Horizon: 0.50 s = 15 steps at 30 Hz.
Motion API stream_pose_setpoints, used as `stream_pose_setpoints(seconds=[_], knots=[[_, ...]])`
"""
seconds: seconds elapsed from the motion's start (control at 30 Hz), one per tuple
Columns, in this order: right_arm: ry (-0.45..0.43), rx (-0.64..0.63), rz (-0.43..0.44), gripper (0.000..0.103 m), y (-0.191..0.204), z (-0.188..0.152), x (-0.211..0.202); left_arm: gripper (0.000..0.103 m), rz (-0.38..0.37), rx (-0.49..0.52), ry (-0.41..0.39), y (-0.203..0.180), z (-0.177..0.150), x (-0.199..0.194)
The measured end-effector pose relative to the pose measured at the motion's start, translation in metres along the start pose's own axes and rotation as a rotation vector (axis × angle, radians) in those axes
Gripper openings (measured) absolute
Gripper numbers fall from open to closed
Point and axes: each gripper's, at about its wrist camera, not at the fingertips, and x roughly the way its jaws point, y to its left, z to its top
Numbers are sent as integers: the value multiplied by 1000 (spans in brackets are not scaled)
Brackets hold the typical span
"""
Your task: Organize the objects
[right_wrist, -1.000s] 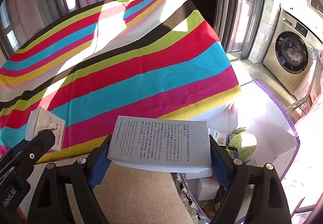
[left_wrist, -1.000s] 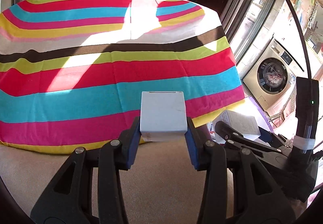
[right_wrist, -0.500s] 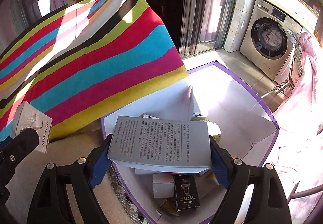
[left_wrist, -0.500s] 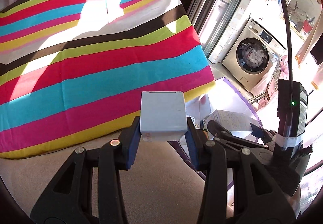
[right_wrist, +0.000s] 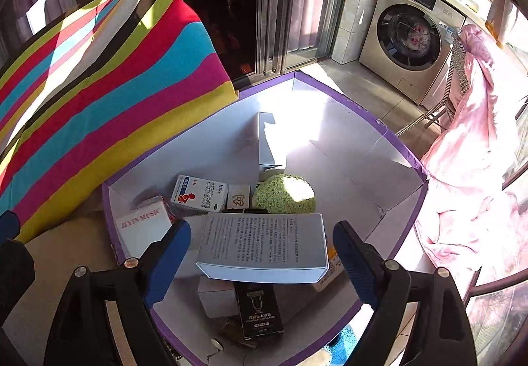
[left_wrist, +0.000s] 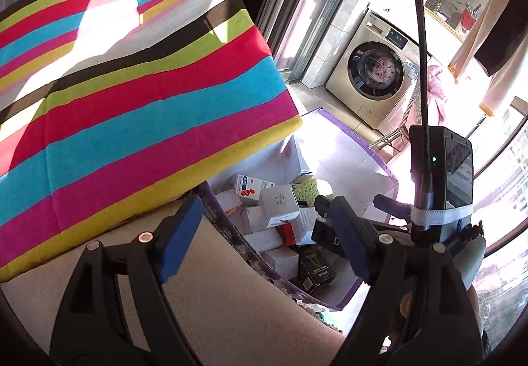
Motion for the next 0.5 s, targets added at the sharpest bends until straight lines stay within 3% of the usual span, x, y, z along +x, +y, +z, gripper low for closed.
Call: stream_pose_setpoints(seconds=[0.5], knots=[[1,-19,-5,90,19,-7,-23,85,-12,-67,45,16,-15,-10]])
